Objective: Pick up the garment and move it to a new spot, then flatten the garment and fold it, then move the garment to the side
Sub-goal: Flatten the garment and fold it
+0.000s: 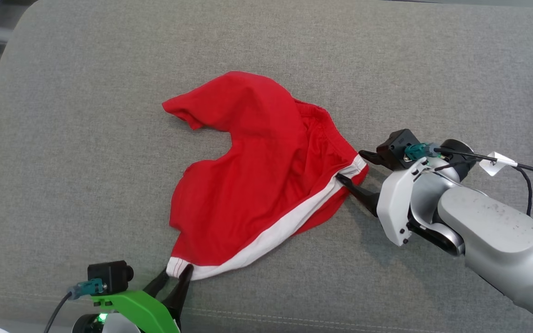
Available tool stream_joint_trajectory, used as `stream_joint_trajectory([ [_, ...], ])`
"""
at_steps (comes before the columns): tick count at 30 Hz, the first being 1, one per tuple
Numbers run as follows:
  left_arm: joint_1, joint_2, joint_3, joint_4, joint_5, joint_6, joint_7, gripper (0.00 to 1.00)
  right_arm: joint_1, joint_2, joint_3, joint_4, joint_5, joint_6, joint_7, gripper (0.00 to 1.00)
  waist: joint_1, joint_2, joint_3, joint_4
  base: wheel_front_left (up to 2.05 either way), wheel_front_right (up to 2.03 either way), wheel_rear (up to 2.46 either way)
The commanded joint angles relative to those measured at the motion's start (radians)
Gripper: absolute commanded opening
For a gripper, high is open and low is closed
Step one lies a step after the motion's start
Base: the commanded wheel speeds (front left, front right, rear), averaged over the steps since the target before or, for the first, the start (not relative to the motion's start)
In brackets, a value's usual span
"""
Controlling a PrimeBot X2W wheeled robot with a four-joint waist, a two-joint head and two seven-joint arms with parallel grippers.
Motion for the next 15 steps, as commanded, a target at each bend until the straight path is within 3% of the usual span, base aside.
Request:
stream_joint_trajectory([
  [1, 0.006, 0.001, -0.005, 0.000, -0.001, 0.001, 0.006, 0.15, -0.011, 0.000, 0.007, 0.004, 0.008, -0.002, -0.003, 0.82, 0.0000, -0.0001, 0.001, -0.001, 0.00, 0.00, 0.00],
  [2, 0.003, 0.002, -0.012, -0.001, -0.001, 0.000, 0.010, 0.00, -0.013, 0.003, 0.012, 0.004, 0.013, -0.002, 0.001, 0.49, 0.0000, -0.0001, 0.001, -0.002, 0.00, 0.00, 0.00],
  [3, 0.001, 0.003, -0.016, -0.002, -0.003, -0.002, 0.009, 0.00, -0.013, 0.007, 0.018, 0.003, 0.021, -0.002, 0.004, 0.18, 0.0000, -0.0001, 0.000, -0.002, 0.00, 0.00, 0.00],
  [4, -0.001, 0.005, -0.021, -0.001, -0.003, -0.004, 0.015, 0.00, -0.013, 0.008, 0.022, -0.001, 0.031, -0.002, 0.011, 0.00, 0.0000, -0.0001, -0.001, -0.003, 0.00, 0.00, 0.00],
  [10, 0.009, 0.010, -0.022, -0.069, -0.063, -0.009, 0.019, 0.00, -0.020, -0.020, -0.025, -0.036, 0.089, -0.002, -0.023, 0.00, 0.0000, -0.0001, -0.018, -0.014, 0.00, 0.00, 0.00],
  [15, 0.041, 0.038, 0.029, -0.281, -0.128, -0.013, -0.002, 0.00, 0.034, -0.097, -0.140, -0.145, 0.148, -0.002, -0.071, 0.00, 0.0000, -0.0001, -0.041, -0.036, 0.00, 0.00, 0.00],
])
